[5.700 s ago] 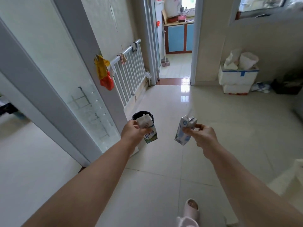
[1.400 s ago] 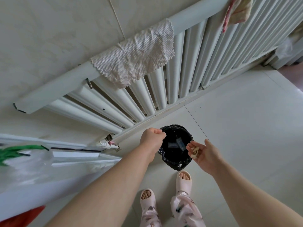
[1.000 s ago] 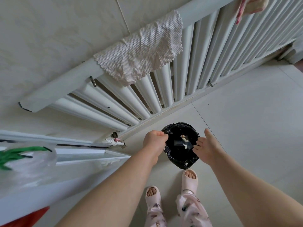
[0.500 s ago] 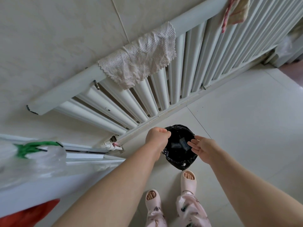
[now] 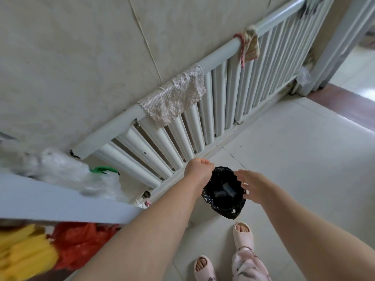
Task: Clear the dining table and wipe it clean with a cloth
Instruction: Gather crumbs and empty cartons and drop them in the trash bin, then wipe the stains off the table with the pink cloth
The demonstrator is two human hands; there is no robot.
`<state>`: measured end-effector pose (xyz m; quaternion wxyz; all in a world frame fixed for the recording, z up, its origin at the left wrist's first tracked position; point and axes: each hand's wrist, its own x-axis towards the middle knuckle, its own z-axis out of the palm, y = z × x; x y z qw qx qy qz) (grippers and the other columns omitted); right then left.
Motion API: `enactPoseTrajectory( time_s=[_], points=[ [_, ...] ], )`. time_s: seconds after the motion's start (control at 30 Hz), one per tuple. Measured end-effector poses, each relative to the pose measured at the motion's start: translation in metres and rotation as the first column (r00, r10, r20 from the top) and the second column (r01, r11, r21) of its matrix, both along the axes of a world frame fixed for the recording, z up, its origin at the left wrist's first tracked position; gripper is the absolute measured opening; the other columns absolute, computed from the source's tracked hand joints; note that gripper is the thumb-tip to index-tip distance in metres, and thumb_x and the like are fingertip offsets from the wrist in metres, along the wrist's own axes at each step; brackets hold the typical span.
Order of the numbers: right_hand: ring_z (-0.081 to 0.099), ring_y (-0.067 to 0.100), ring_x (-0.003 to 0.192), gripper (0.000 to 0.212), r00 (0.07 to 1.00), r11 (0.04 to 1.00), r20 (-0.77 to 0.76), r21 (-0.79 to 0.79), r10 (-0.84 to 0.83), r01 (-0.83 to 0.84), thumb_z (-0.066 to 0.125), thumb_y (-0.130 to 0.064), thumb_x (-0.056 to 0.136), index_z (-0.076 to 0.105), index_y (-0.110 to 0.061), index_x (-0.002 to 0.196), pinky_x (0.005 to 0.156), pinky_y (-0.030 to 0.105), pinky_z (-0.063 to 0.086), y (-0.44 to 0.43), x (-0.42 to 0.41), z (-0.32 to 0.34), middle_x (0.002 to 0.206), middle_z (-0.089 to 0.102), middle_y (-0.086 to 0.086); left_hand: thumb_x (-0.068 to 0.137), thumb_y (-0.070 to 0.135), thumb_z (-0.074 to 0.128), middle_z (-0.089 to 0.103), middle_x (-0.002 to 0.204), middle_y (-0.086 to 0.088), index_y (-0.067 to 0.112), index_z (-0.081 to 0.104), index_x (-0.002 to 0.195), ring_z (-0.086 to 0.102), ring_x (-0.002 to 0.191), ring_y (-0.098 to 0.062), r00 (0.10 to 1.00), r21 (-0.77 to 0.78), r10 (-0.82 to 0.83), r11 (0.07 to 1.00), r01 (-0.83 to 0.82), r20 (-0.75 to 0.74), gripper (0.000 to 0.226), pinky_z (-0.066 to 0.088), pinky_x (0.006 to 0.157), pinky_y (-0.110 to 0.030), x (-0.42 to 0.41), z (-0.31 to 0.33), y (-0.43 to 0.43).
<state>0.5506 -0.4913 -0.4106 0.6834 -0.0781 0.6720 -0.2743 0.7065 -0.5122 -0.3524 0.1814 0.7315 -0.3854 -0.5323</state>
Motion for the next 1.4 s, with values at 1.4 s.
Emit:
enactPoseTrajectory(
  time_s=[1.4],
  points=[
    [0.067,0.008,0.092,0.021,0.960,0.888,-0.091,-0.412,-0.265,0.206,0.057,-0.005,0.090,0.067,-0.021,0.099,0.083,0.033,0.040,-0.072,-0.255,0.183,0.098,0.072,-0.003,0.095,0.021,0.053,0.050,0.136,-0.010,0.018,0.041,0.138,0.054,0.115,-0.031,0.825,-0.294,-0.258,0.847,0.443,0.503,0.045,0.046,0.088,-0.036,-0.224,0.114,-0.211]
  ],
)
